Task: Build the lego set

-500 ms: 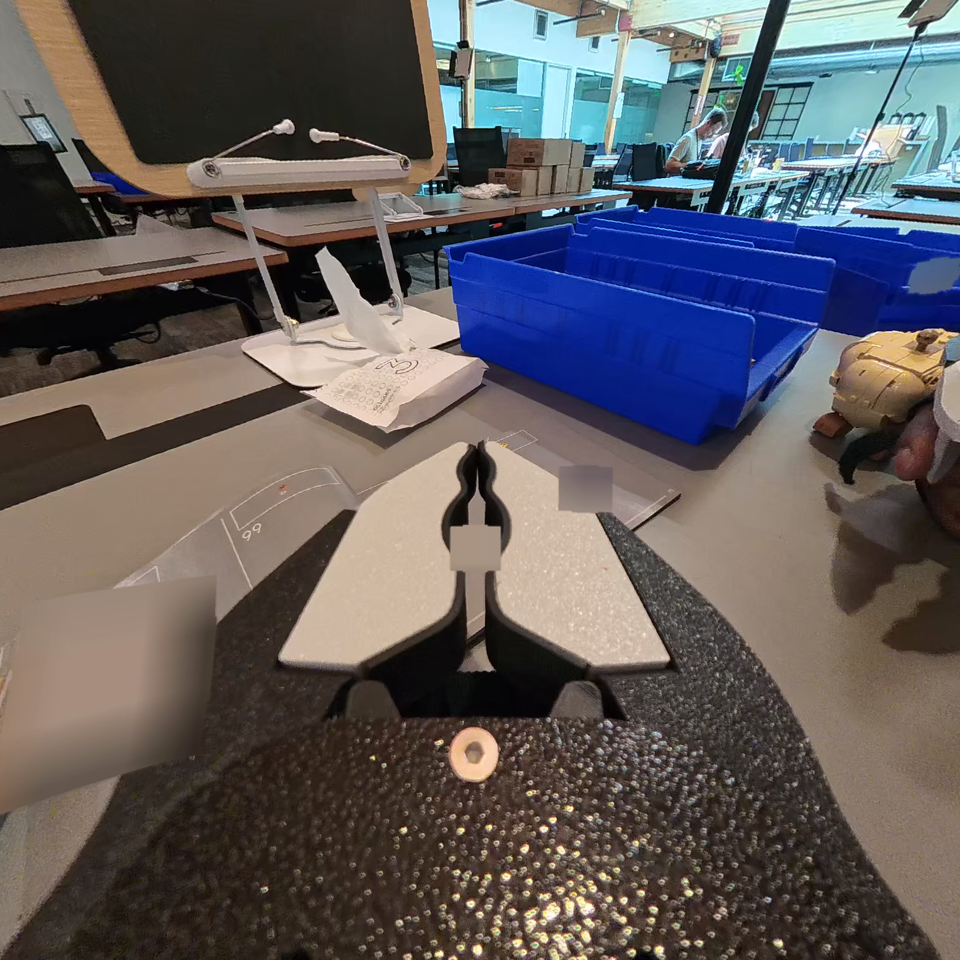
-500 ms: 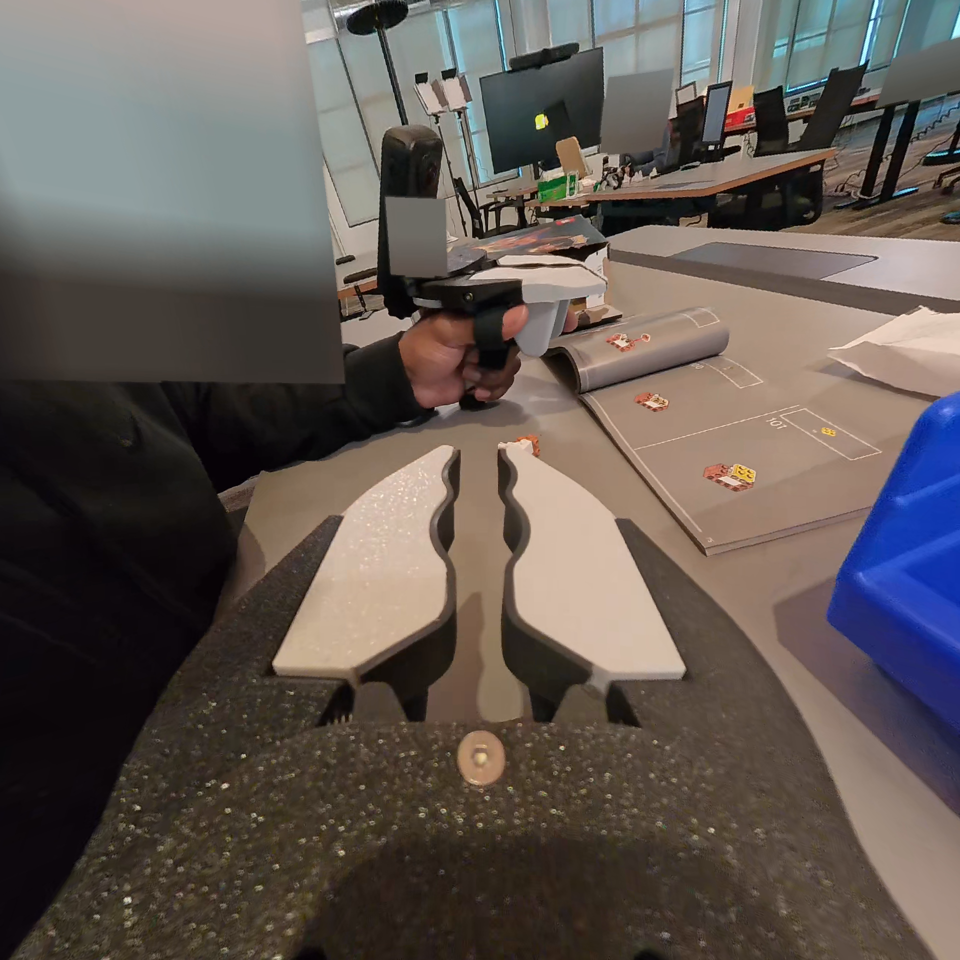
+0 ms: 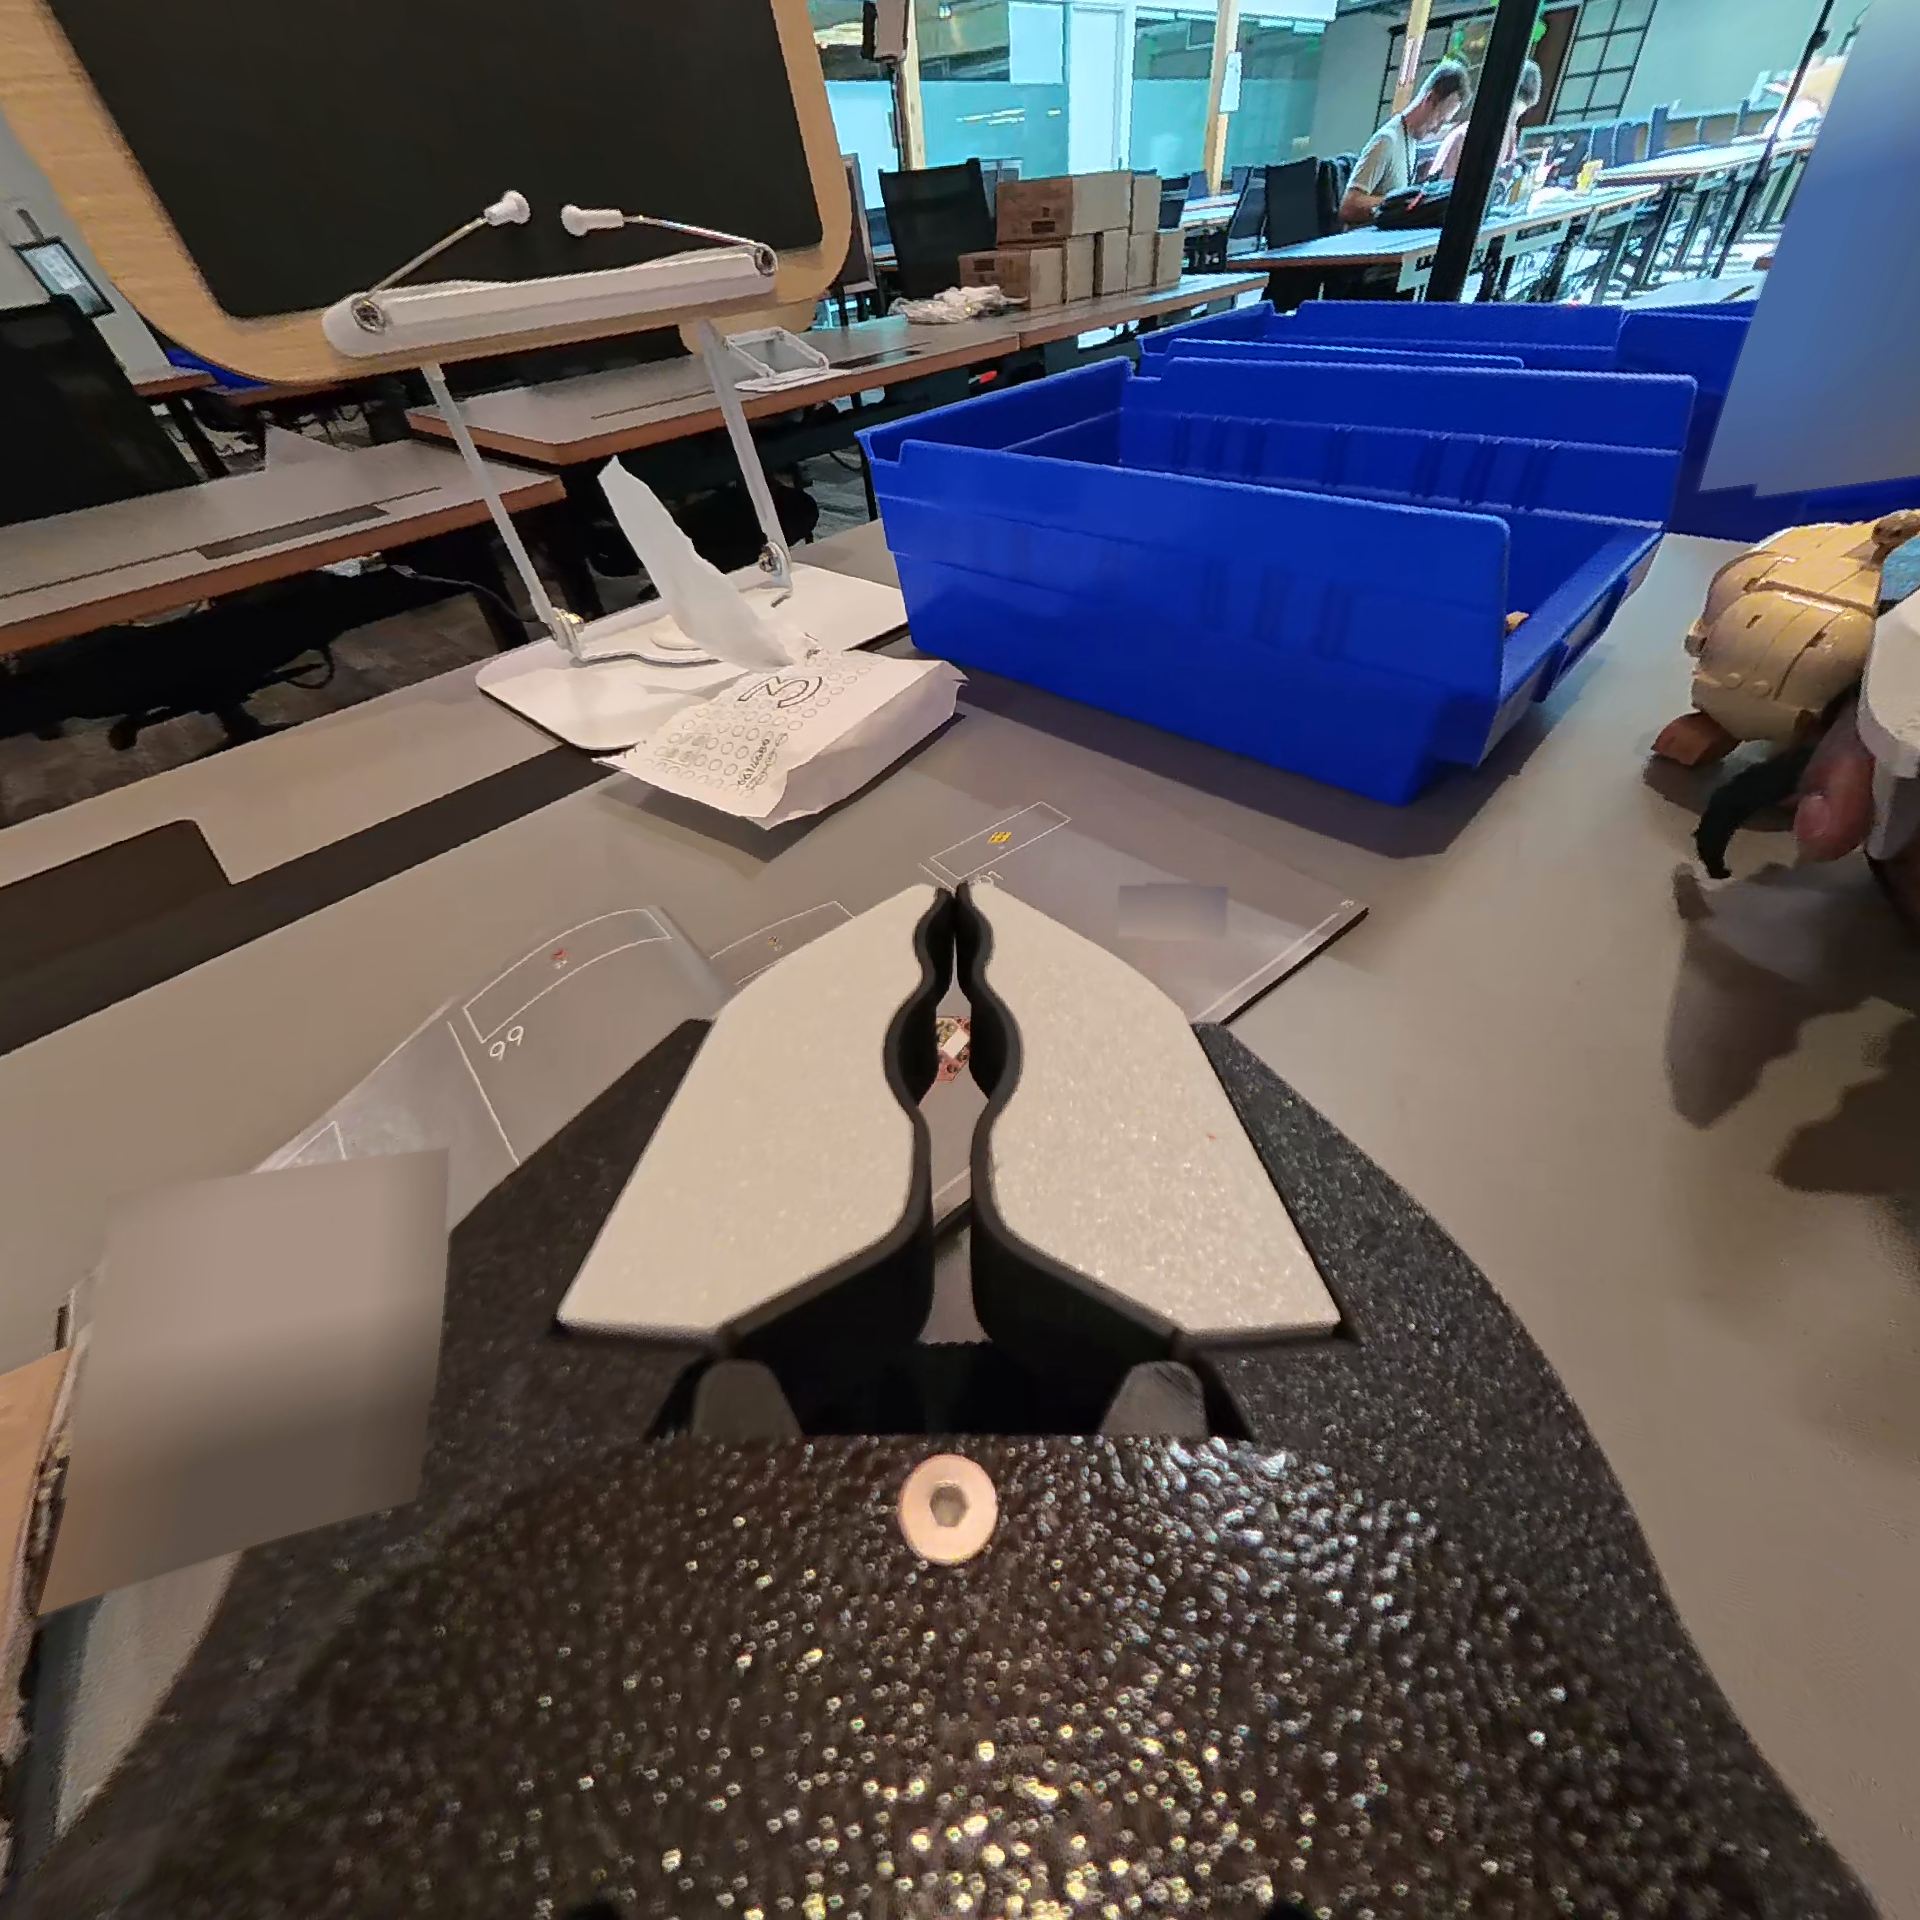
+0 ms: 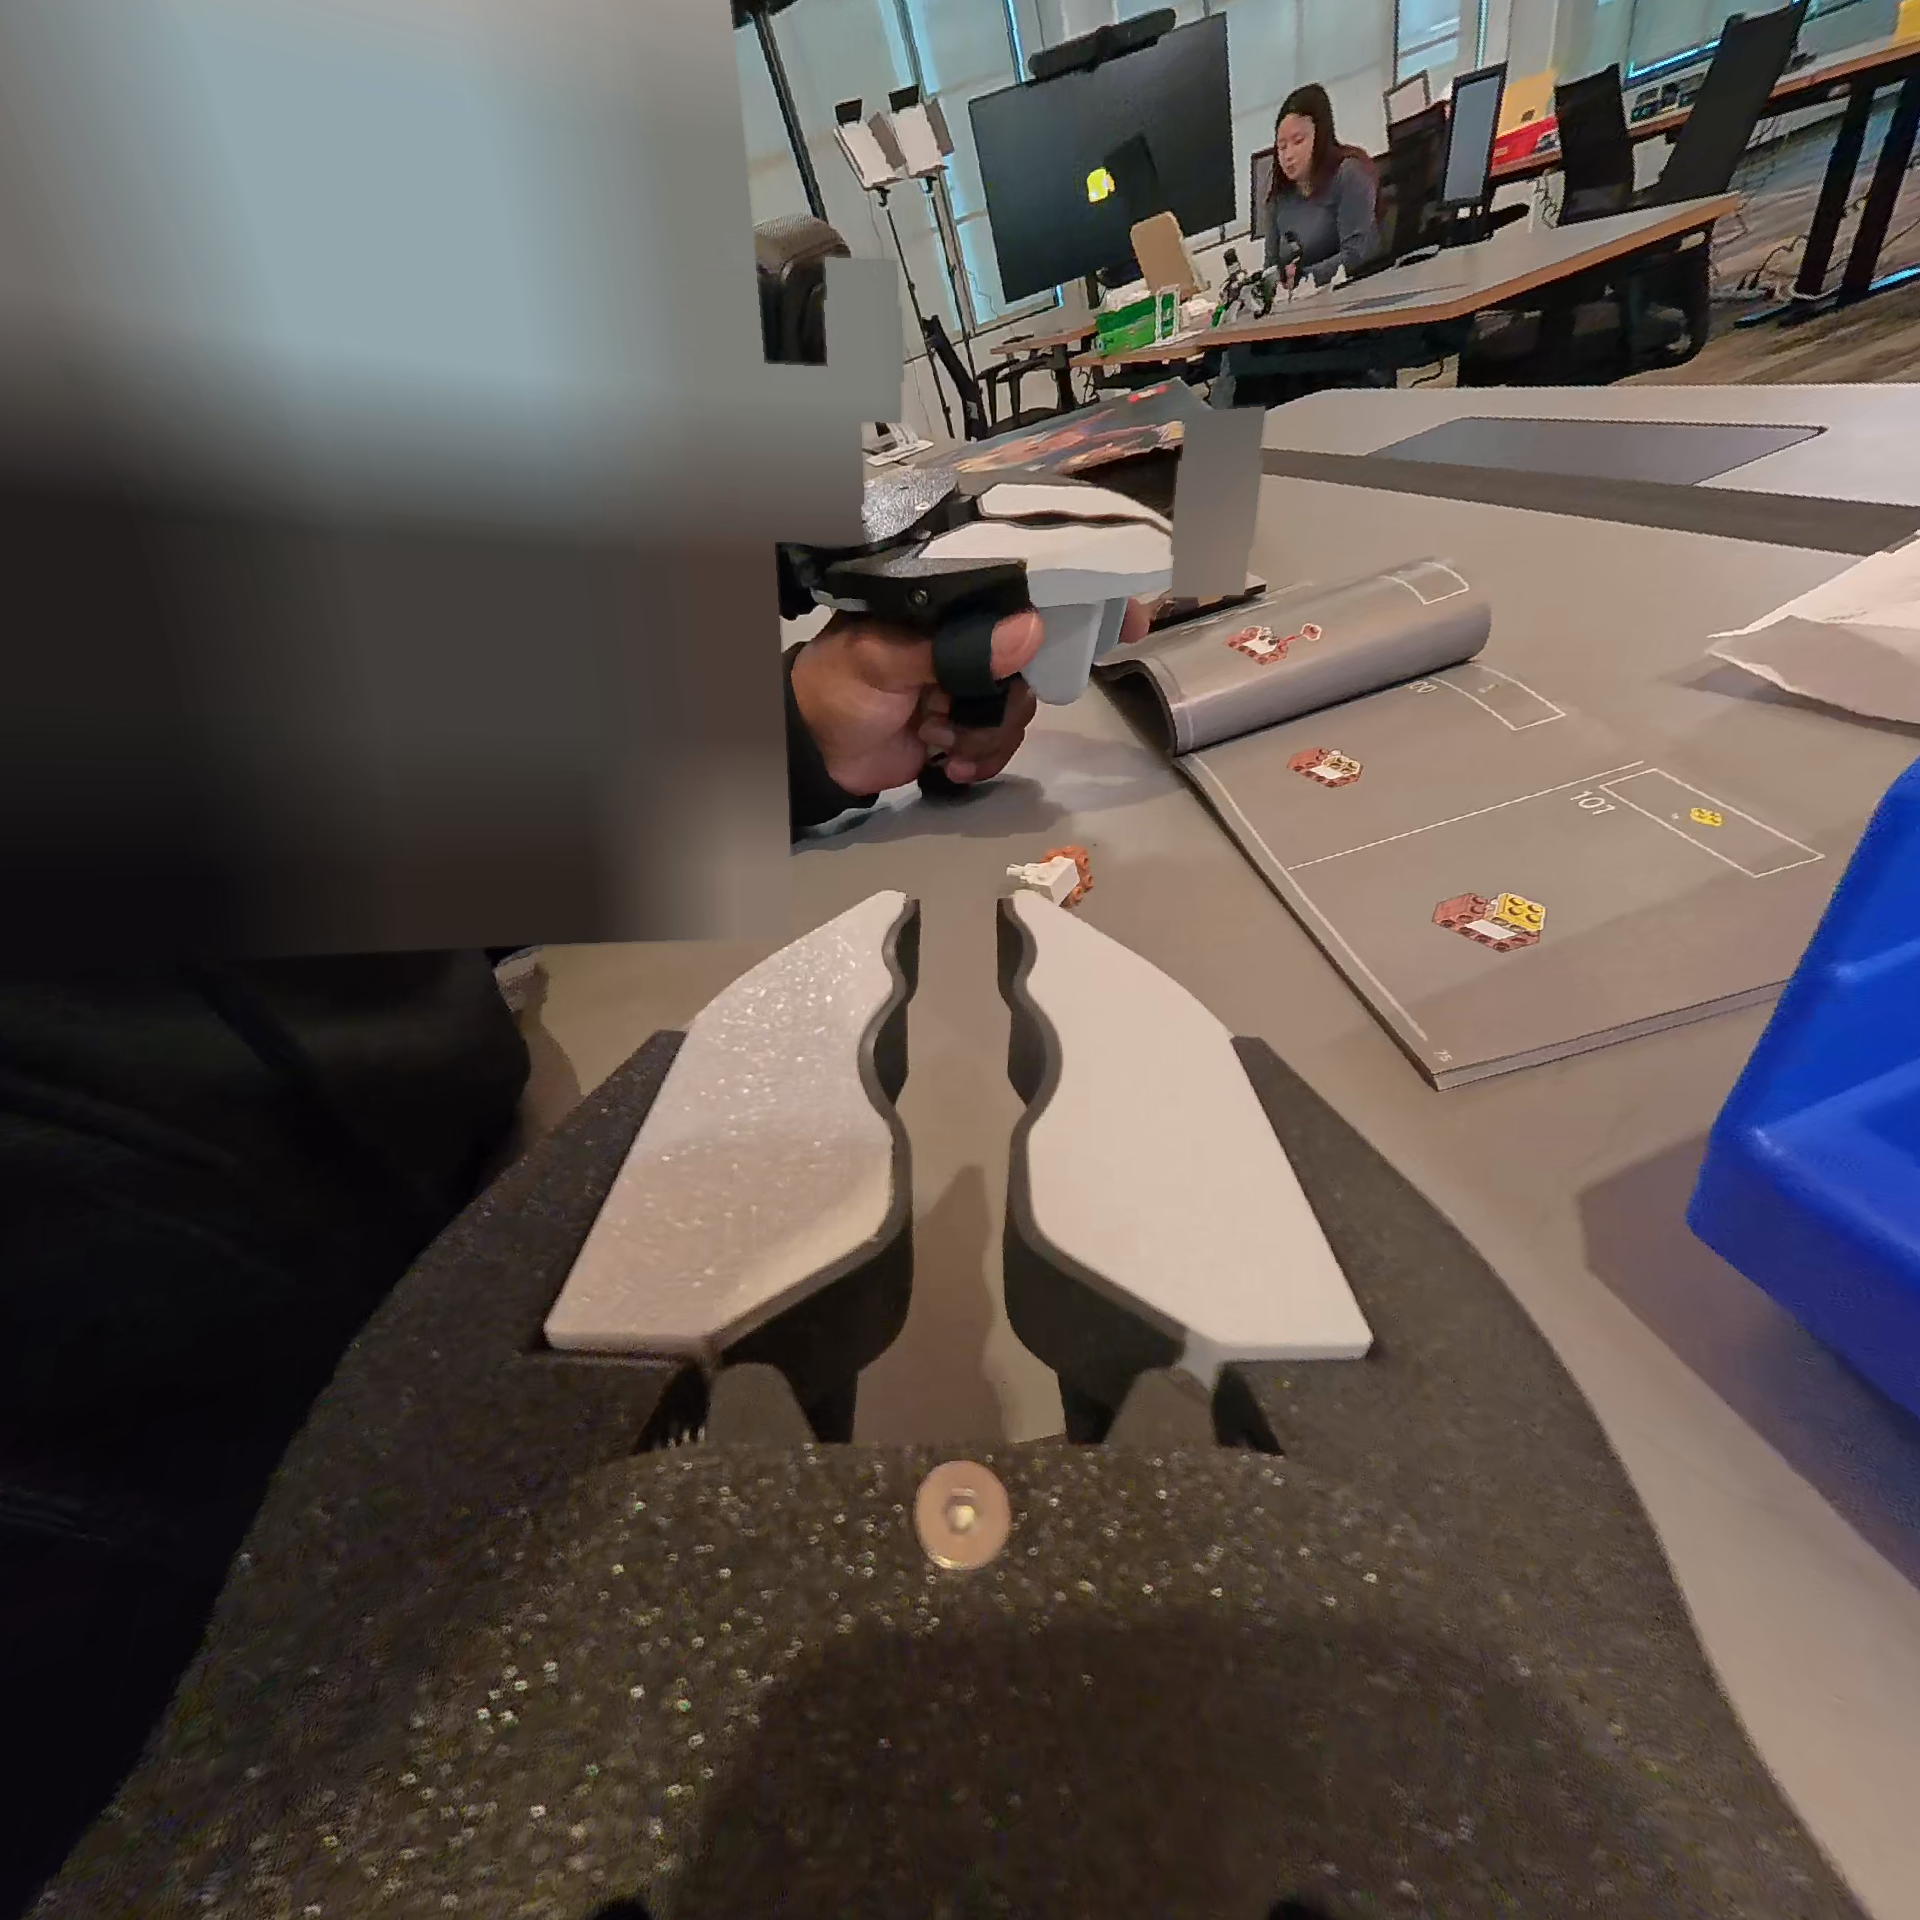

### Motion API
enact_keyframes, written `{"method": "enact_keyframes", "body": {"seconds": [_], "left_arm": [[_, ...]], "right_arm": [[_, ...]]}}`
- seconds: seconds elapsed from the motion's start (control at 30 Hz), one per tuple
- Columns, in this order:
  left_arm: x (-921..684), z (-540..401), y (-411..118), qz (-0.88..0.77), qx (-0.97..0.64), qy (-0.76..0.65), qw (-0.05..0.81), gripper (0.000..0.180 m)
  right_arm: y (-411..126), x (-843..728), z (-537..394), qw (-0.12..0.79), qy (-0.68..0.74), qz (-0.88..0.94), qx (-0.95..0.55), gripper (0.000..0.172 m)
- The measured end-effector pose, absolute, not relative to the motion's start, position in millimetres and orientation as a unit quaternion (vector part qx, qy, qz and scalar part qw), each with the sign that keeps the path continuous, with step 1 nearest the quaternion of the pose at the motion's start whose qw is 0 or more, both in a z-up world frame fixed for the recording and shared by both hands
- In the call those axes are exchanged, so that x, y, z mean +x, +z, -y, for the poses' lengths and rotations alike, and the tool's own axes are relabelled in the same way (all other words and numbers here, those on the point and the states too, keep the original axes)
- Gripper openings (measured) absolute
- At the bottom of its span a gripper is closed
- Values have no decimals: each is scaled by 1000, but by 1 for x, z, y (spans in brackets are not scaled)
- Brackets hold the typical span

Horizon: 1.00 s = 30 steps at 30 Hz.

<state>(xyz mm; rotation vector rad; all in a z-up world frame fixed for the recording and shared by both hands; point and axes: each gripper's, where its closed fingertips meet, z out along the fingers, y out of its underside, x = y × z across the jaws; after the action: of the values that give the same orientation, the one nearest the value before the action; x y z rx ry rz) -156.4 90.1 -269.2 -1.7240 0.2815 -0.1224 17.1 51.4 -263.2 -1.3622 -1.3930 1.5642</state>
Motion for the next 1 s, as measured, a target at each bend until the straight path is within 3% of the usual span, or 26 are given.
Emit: {"method": "enact_keyframes", "body": {"seconds": [1.0], "left_arm": [[-161, -85, -283, -157, -777, 18, 609, 0]], "right_arm": [[-263, 17, -52, 312, 599, 526, -518, 13]]}}
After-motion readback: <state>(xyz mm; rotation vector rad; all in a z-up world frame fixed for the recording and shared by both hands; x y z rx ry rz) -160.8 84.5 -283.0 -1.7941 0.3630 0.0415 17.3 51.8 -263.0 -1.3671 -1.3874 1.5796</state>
